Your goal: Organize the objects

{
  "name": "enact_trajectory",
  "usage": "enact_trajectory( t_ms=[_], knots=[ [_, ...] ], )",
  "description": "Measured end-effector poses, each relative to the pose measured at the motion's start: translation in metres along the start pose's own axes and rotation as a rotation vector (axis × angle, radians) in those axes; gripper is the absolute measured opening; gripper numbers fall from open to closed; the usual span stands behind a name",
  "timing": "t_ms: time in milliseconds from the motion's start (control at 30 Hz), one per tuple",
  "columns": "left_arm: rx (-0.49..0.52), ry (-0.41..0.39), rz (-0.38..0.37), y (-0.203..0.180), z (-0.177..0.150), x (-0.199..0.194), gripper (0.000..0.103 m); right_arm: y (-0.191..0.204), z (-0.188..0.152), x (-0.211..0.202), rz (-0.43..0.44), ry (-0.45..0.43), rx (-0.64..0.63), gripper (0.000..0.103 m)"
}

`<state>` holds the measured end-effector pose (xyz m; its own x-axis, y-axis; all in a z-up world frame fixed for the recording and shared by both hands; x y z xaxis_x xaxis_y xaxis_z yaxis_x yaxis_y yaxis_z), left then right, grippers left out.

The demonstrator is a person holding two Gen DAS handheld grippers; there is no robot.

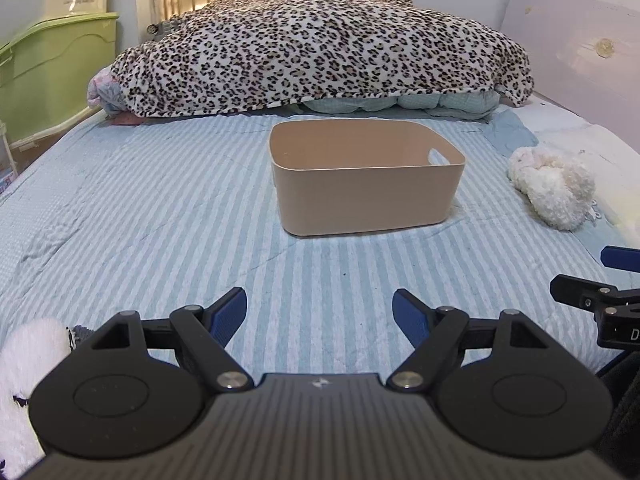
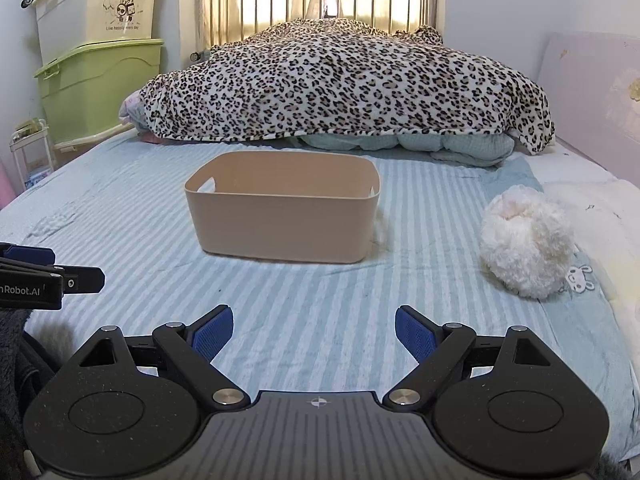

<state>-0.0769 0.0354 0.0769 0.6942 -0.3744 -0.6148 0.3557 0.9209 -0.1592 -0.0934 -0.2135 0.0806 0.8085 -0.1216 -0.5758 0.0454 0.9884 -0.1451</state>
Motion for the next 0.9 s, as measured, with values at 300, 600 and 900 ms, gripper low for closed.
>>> enact_trajectory(
  t_ms=[300,600,900],
  knots=[
    [0.016,0.003,-0.009,-0.008,-0.003,-0.003,0.081,-0.004,-0.007,-0.011,0.002,0.003,0.021,0.089],
    [0.019,0.017,-0.028,-0.012,-0.005,-0.002,0.081,-0.008,-0.006,-0.02,0.006,-0.005,0.03,0.089],
    [0.016,0.017,-0.03,-0.013,-0.003,-0.002,0.081,-0.005,-0.006,-0.018,0.002,0.002,0.024,0.09]
  ],
)
Point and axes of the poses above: each gripper's, at about its wrist camera, not at the fingertips, and x roughly the way its jaws point, y to its left, z to its top, the point moved 1 cm from there along x, roughly the way its jaws point, and after that the axes turned 15 degrees about -z, right-handed, at the moved point
